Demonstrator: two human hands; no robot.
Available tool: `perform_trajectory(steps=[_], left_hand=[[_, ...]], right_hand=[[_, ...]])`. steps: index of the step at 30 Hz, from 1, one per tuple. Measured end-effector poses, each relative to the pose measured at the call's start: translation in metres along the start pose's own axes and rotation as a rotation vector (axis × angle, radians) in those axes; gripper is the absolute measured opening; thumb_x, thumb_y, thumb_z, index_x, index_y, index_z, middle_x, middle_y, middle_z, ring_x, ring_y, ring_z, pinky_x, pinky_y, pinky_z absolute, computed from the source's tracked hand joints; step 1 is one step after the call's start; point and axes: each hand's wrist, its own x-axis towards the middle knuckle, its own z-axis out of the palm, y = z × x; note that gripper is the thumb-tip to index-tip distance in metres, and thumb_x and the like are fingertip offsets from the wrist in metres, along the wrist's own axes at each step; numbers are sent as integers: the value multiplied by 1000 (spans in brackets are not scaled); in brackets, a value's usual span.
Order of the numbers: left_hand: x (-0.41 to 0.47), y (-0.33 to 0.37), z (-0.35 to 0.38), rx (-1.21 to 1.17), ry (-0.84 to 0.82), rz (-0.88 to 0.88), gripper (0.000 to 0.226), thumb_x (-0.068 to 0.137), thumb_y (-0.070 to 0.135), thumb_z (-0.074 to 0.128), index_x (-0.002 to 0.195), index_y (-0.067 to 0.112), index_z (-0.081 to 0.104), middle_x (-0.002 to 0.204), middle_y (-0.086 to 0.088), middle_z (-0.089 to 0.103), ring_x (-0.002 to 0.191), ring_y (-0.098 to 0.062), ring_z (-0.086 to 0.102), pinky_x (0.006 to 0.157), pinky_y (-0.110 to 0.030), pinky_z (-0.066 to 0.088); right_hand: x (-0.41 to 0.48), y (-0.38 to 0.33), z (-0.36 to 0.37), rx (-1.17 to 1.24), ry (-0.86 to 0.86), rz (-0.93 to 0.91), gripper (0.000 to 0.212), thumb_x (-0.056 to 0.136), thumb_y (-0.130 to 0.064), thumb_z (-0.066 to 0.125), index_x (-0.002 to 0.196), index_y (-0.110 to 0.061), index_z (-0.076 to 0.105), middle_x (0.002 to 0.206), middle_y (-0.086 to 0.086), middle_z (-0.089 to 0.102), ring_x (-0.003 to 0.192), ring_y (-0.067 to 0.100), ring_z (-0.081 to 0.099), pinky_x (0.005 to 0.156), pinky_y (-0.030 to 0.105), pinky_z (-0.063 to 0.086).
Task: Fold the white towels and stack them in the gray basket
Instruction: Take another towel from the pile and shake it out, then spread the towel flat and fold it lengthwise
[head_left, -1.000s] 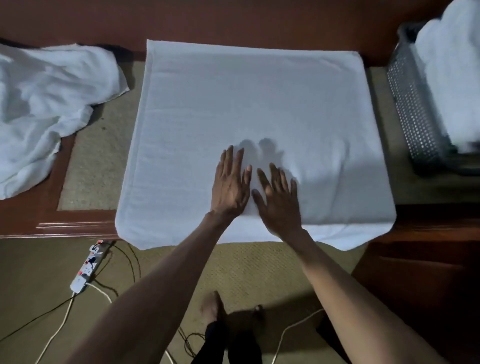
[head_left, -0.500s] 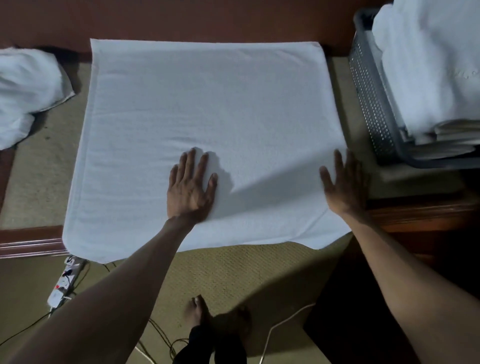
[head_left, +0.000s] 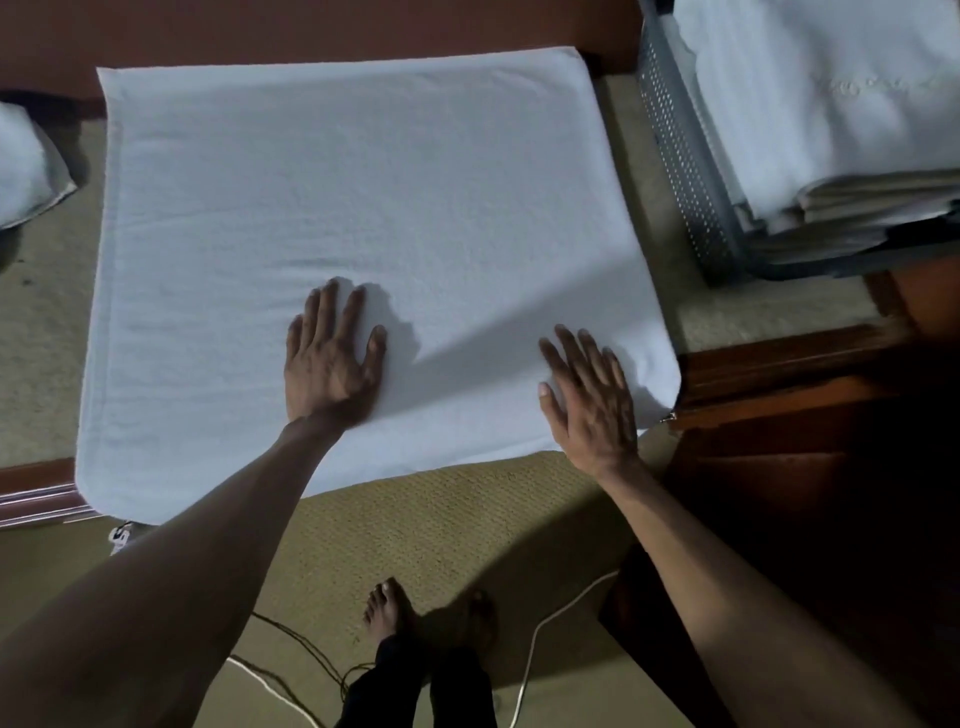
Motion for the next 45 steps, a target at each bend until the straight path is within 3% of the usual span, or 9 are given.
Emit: perform_trajectory(steps=[5, 9, 12, 15, 18, 26, 31, 35, 45], left_hand=[[-2, 0, 0, -4, 13, 3, 61, 107, 57, 24, 162, 29, 22, 171, -5, 16, 158, -26, 12, 126, -49, 16], [-2, 0, 1, -4, 18, 0, 61, 107, 57, 24, 162, 29, 23, 171, -5, 16, 158, -26, 12, 127, -48, 15], [-2, 0, 3, 1, 25, 10, 61, 107, 57, 25, 162, 28, 24, 171, -6, 18, 157, -27, 14, 126, -49, 16], [-1, -1, 4, 6, 20, 15, 62, 107, 56, 24, 162, 27, 24, 170, -7, 18, 157, -28, 14, 126, -49, 16], [-3, -2, 4, 12, 22, 13, 62, 107, 56, 23, 162, 27, 23, 171, -7, 17, 157, -28, 14, 126, -48, 16], [-11, -17, 1, -7, -69, 61, 62, 107, 59, 13, 164, 35, 6, 173, -5, 3, 159, -25, 2, 128, -49, 7], [-51, -85, -23, 44, -61, 32, 62, 106, 62, 13, 164, 39, 7, 173, 1, 6, 159, -23, 6, 124, -54, 12], [-74, -148, -46, 46, -75, -20, 61, 106, 65, 13, 162, 44, 1, 173, 6, -1, 159, -19, -1, 127, -51, 5], [-98, -202, -59, 30, 11, -184, 62, 107, 62, 10, 163, 38, 10, 172, 0, 10, 159, -25, 9, 126, -50, 11]], right_hand=[[-11, 49, -10, -64, 46, 101, 58, 107, -50, 31, 157, -21, 37, 166, 3, 29, 154, 24, 23, 122, 49, 24], [-1, 35, -5, 68, 255, 345, 48, 111, -38, 35, 147, -10, 52, 158, 11, 43, 149, 28, 35, 119, 56, 28], [17, -8, -10, 230, 371, 251, 41, 110, -25, 44, 144, -4, 53, 156, 15, 44, 149, 29, 35, 121, 55, 27], [39, -78, -5, 288, 183, 73, 47, 107, -27, 45, 149, -6, 46, 163, 14, 33, 154, 27, 25, 126, 46, 17], [41, -119, 18, 195, 42, 92, 53, 107, -39, 36, 152, -12, 44, 165, 13, 29, 154, 26, 23, 125, 49, 17], [37, -120, 27, 48, 108, 93, 52, 102, -37, 41, 151, -20, 47, 162, 8, 36, 152, 24, 29, 123, 45, 23], [37, -122, 24, 64, 97, 104, 54, 99, -34, 43, 151, -21, 46, 163, 7, 36, 152, 24, 28, 123, 44, 23], [38, -125, 24, 54, 85, 111, 53, 99, -32, 44, 150, -21, 47, 162, 7, 37, 151, 24, 31, 122, 45, 24], [7, -125, 17, 38, 78, 154, 50, 107, -35, 29, 150, -14, 43, 159, 9, 39, 150, 26, 30, 119, 48, 26]])
